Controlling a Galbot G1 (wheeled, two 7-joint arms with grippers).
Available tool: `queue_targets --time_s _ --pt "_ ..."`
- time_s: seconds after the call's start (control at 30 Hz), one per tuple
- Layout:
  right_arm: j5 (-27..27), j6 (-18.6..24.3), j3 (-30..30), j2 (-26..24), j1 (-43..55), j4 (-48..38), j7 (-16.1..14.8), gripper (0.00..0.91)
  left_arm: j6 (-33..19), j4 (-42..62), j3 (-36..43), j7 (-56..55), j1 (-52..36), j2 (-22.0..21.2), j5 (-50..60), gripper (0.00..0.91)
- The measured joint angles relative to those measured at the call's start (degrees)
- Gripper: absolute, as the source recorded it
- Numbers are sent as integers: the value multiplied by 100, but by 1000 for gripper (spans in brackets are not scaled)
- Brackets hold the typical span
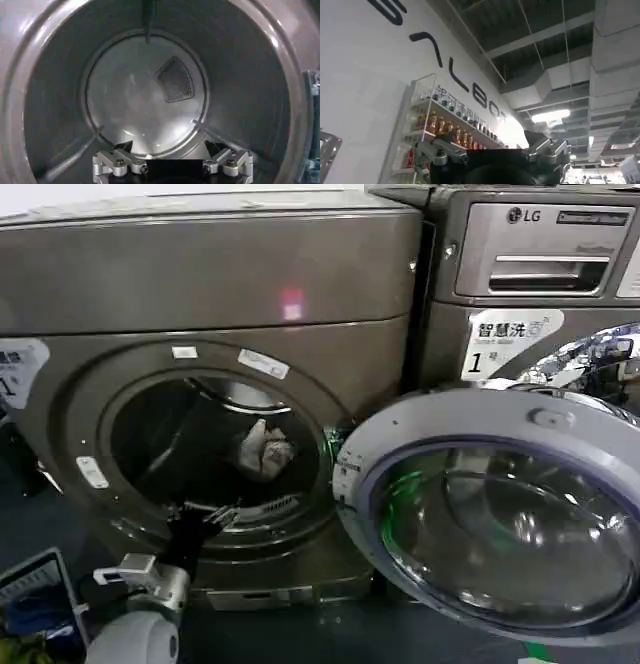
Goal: Grasp the clothes from the dryer.
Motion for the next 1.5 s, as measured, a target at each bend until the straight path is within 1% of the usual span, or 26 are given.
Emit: queue_targets --time_s 1.17,1.37,1.5 --pt "-3 9 -26 7 -13 17 -54 907 -4 28 21 -1 -33 0 29 907" --pt "-63 -99 9 21 -22 66 -45 907 5 70 24 -42 -82 0 -1 907" --pt "-214 -185 -11 45 -21 93 -41 907 0 177 22 -112 -192 0 -52 907"
